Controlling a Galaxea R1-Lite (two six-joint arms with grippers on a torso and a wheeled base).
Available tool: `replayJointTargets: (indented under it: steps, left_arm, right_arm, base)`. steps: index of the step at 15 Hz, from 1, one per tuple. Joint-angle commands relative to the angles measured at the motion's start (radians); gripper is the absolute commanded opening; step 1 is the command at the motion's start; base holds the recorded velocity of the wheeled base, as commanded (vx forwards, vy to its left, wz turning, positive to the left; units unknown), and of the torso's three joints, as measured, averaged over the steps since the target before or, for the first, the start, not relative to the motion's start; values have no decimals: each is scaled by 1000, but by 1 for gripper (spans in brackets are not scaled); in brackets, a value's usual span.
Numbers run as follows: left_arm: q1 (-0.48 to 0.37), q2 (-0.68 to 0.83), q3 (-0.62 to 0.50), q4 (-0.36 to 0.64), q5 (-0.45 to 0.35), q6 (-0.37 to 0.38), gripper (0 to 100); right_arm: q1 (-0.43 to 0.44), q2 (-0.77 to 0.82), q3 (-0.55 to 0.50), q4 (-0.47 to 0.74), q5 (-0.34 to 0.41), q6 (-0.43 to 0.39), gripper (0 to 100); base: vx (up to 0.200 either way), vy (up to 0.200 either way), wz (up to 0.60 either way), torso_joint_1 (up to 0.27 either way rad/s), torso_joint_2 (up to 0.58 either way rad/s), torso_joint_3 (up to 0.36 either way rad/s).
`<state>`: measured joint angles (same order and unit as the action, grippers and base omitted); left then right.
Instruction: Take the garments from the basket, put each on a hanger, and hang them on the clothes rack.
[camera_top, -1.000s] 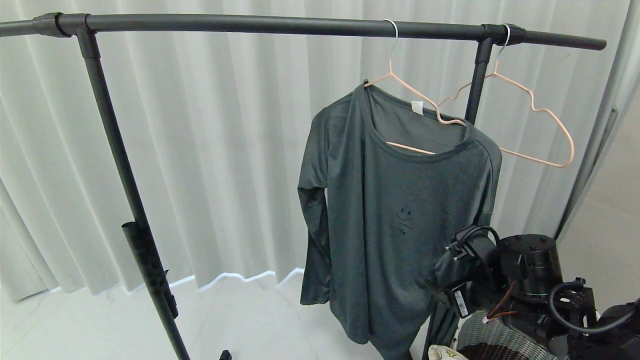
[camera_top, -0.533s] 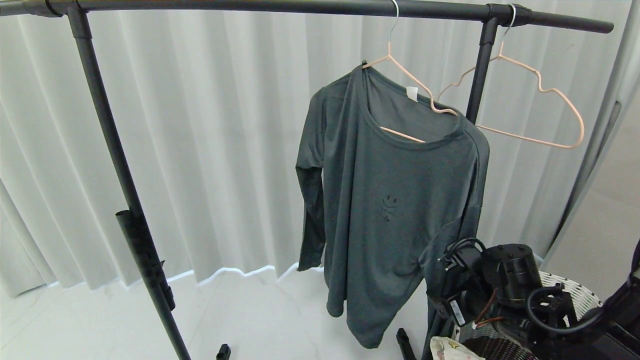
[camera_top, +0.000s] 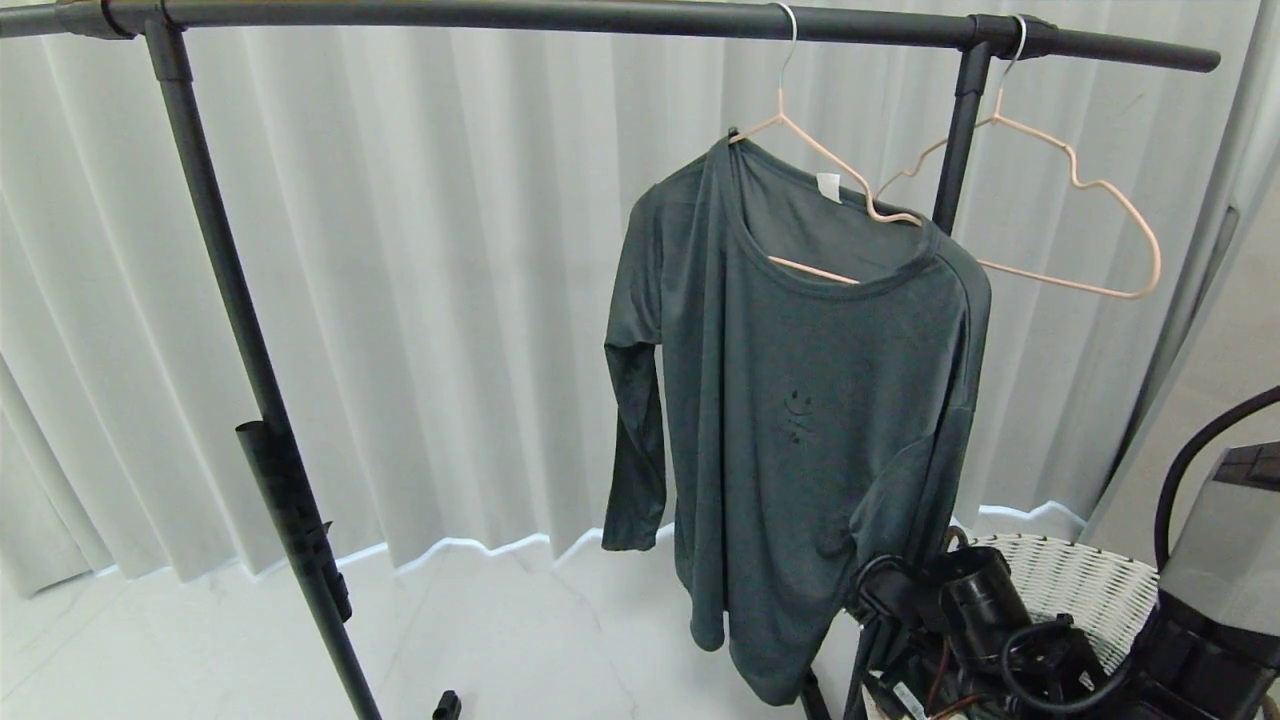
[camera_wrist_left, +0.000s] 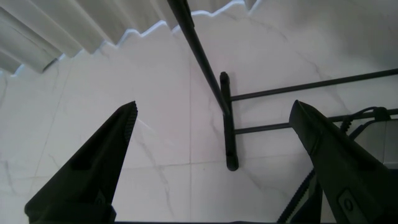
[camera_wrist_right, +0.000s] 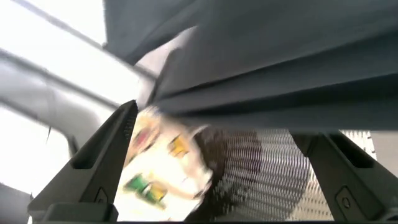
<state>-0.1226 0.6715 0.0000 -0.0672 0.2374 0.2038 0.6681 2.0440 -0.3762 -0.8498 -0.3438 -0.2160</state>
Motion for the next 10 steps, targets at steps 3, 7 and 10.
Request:
replayJointTargets:
  steps: [3,7,10]
  left_arm:
    - [0,2,0,0,0,0,100]
    - [0,2,0,0,2,0,100]
    - [0,0,0,0,2,0,100]
  right_arm:
    - [5,85,6,17,-75,0,100]
    - [2,120,-43,40,-78,4,100]
    - [-8,194,-116,43,-98,4,100]
  base:
    - [0,0,0,0,0,0]
    - [0,0,0,0,0,0]
    - [0,0,0,0,0,0]
